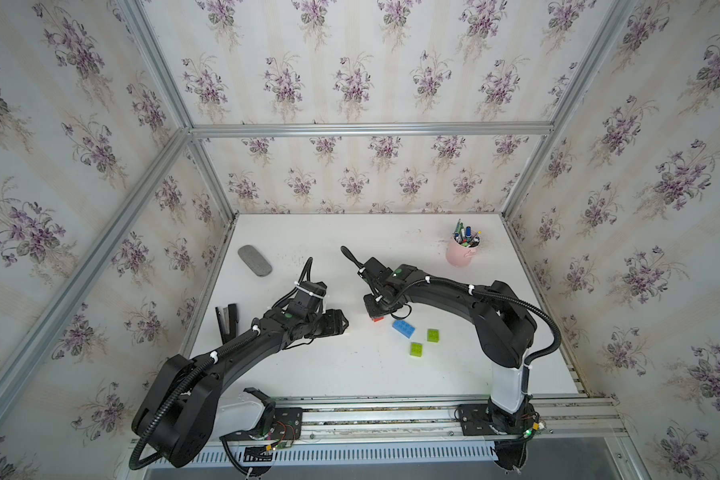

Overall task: Assemble the letter y with lego
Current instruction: Move the lego brick at the center of the board, then adjust the lego brick at the center of the board.

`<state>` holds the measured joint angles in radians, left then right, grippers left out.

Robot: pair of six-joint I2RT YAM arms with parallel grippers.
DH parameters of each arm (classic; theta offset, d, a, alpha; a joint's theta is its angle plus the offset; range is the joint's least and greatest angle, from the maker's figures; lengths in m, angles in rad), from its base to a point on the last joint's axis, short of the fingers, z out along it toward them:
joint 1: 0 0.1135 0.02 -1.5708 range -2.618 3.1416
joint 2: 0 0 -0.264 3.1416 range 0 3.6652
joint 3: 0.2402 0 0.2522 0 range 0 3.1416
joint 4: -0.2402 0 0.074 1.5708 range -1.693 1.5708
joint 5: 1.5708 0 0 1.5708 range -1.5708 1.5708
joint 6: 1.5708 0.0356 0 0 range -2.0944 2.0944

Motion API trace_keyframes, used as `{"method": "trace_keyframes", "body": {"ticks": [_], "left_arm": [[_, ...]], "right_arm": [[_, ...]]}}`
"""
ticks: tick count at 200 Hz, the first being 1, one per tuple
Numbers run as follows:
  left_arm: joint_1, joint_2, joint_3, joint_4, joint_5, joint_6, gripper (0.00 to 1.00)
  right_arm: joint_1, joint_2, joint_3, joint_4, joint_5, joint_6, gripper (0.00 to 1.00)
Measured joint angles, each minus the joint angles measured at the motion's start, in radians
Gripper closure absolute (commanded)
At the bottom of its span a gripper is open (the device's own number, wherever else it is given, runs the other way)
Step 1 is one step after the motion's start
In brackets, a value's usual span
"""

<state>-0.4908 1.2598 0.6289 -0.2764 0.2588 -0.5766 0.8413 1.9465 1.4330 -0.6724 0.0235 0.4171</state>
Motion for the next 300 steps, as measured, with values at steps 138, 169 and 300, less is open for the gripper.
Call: {"method": "trace_keyframes", "body": {"ticks": [138,169,300], "left_arm": [[0.000,-0.009,0.000,0.000,0.000,-0.008,0.30],[0.000,-0.009,0.000,0.000,0.000,-0.009,0.30],[-0.087,0.065,0.114,-0.002,0.080,0.014,0.32]], "right_arm": [[-0.053,0.122,0.140,-0.012,0.012,-0.032,0.50],[-0.051,0.121,0.146,-0.013,0.013,-0.032,0.45],[-0.091,-0.320,-0.273,0.007,0.073,0.115,0.47]]}}
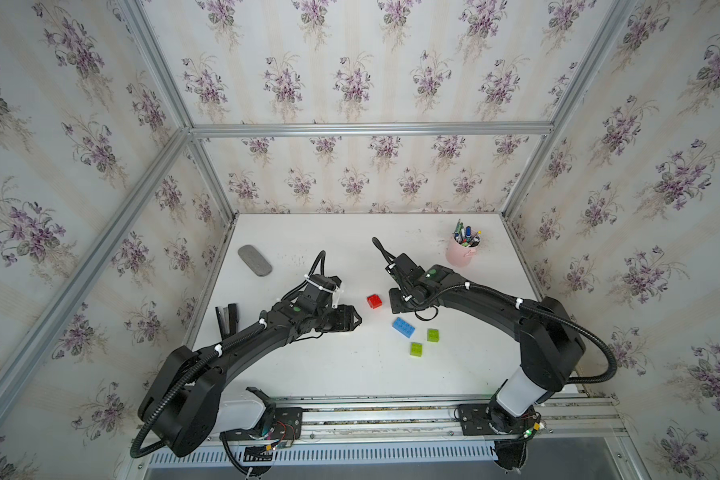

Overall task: Assemble the letter y with lego
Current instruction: Adjust the lego brick at the center of the board.

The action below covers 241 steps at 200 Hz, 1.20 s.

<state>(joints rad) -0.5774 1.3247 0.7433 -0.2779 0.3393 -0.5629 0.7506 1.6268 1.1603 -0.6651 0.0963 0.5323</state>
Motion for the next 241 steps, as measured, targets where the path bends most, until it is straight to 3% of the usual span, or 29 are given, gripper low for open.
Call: {"method": "trace_keyframes", "body": {"ticks": [39,90,142,241], "left_arm": [[-0.043,0.055,0.037,-0.001,0.002,0.009,0.32],[-0.051,0.064,0.040,-0.002,-0.003,0.012,0.32],[-0.051,0.062,0.030,-0.007,-0.014,0.011,0.32],[-0.051,0.073,0.026,-0.010,-0.028,0.012,0.32]], "right_arm": [[-0.018,-0.067,-0.126,0.031,-0.013,0.044,0.41],[-0.040,0.015,-0.142,0.143,-0.095,0.048,0.39],[-0.039,0.089,-0.130,0.213,-0.178,0.047,0.40],[0.023,0.065,-0.140,0.237,-0.294,0.067,0.46]]}}
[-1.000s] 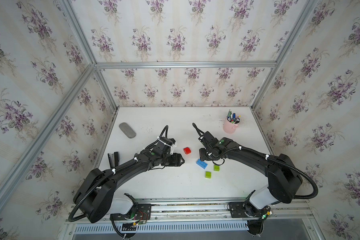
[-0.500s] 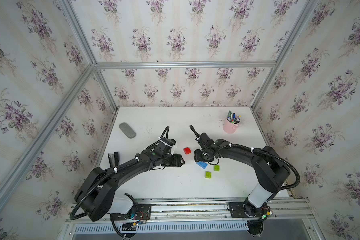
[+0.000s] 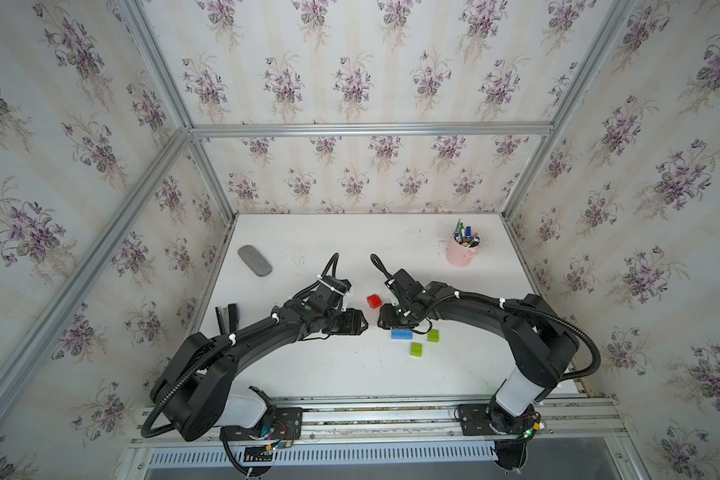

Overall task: Assemble the letter y with lego
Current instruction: Adjust the lego brick at the center of the board, then pick up the lego brick from the center of the board.

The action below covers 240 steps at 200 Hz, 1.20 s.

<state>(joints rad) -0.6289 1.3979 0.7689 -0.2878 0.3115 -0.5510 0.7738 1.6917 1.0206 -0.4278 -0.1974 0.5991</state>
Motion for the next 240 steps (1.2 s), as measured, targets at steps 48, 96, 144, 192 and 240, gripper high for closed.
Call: {"method": "trace_keyframes", "body": {"ticks": [48,96,144,192,240], "left_arm": [[0.000,0.001,0.002,-0.004,-0.002,0.000,0.32],[-0.017,0.005,0.021,-0.012,0.006,0.000,0.32],[-0.053,0.059,0.048,-0.016,0.007,0.001,0.32],[-0.069,0.072,0.056,-0.014,0.006,0.001,0.32],[-0.069,0.071,0.055,-0.015,0.004,0.001,0.31]], "right_arm": [[-0.006,-0.079,0.020,-0.072,0.087,0.014,0.46],[-0.082,-0.209,-0.042,-0.203,0.220,0.083,0.46],[-0.159,-0.273,-0.146,-0.280,0.276,0.127,0.48],[-0.185,-0.252,-0.188,-0.268,0.285,0.133,0.48],[-0.204,-0.204,-0.192,-0.233,0.277,0.126,0.49]]}}
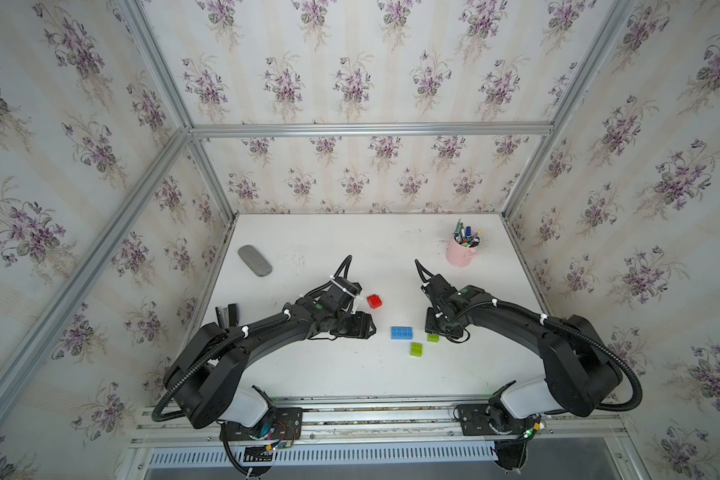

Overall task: Assemble the letter y with lego
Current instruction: Pick up the lego brick from the center of the board.

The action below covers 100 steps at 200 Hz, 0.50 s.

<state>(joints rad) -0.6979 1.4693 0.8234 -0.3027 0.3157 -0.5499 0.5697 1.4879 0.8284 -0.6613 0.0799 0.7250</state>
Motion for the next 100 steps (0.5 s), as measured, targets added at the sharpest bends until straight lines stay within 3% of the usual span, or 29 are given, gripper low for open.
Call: {"method": "trace_keyframes", "body": {"ticks": [58,100], "left_arm": [[0.000,0.000,-0.002,0.000,-0.004,0.000,0.32],[0.000,0.006,-0.006,0.000,-0.008,0.000,0.31]], "right_arm": [[0.001,0.005,-0.008,0.015,-0.037,-0.013,0.48],[0.001,-0.009,-0.025,0.014,-0.057,-0.016,0.55]]}}
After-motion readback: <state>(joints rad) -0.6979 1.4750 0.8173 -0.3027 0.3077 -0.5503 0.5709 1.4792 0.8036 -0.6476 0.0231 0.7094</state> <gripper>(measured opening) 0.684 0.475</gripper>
